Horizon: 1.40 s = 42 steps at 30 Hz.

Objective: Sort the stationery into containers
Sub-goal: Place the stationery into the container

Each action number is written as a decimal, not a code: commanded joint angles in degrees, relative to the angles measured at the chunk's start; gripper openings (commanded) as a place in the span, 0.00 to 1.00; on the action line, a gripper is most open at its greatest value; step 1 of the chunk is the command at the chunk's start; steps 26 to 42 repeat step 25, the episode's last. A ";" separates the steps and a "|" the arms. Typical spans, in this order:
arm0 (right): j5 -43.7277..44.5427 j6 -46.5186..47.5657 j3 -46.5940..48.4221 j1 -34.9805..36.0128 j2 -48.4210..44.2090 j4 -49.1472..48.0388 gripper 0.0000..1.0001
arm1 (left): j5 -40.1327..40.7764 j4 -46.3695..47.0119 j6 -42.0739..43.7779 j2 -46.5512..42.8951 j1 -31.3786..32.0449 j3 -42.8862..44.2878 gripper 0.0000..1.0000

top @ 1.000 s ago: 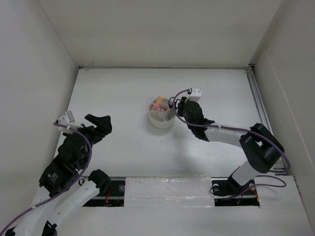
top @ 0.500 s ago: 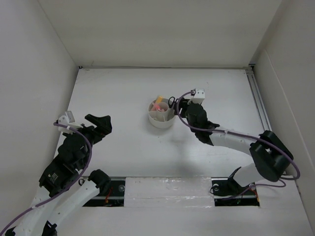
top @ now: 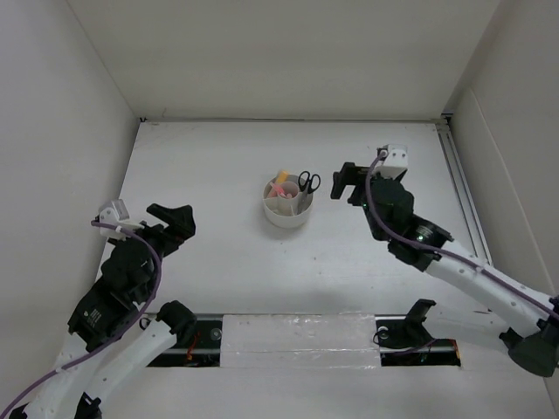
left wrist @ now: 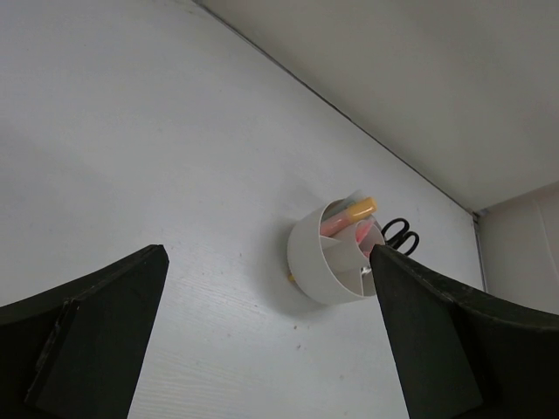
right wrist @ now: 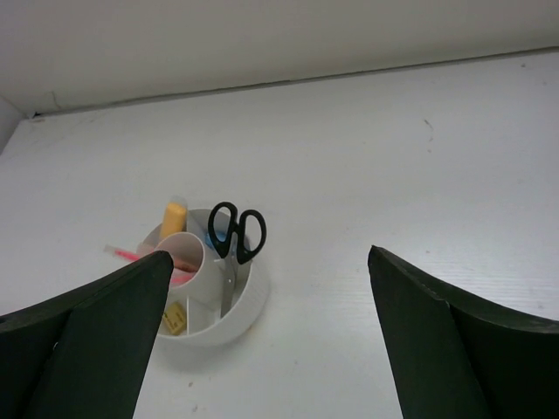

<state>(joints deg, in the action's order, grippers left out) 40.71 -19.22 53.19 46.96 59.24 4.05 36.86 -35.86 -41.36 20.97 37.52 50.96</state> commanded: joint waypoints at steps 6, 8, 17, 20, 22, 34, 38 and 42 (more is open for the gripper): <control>-0.01 -1.87 13.42 0.94 -10.80 42.13 1.00 | 4.52 -7.02 -2.41 0.21 0.19 7.29 1.00; -0.02 -3.01 15.27 0.94 -14.57 46.46 1.00 | 6.02 -8.96 -2.93 0.21 0.19 8.63 1.00; 0.51 -6.18 15.63 0.94 -32.51 55.27 1.00 | 9.11 -14.77 -6.10 -3.04 0.19 10.21 1.00; 1.13 -6.18 16.24 1.47 -35.68 55.27 1.00 | 8.49 -15.30 -7.23 -2.51 0.19 10.74 1.00; 1.74 -6.18 16.77 1.47 -35.69 55.27 1.00 | 7.97 -15.30 -7.24 -1.99 0.19 10.74 1.00; 2.89 -6.18 16.77 2.00 -35.08 55.80 1.00 | 7.96 -14.77 -7.24 -1.99 0.19 10.21 1.00; 2.89 -6.18 16.77 2.00 -35.08 55.80 1.00 | 7.96 -14.77 -7.24 -1.99 0.19 10.21 1.00; 2.89 -6.18 16.77 2.00 -35.08 55.80 1.00 | 7.96 -14.77 -7.24 -1.99 0.19 10.21 1.00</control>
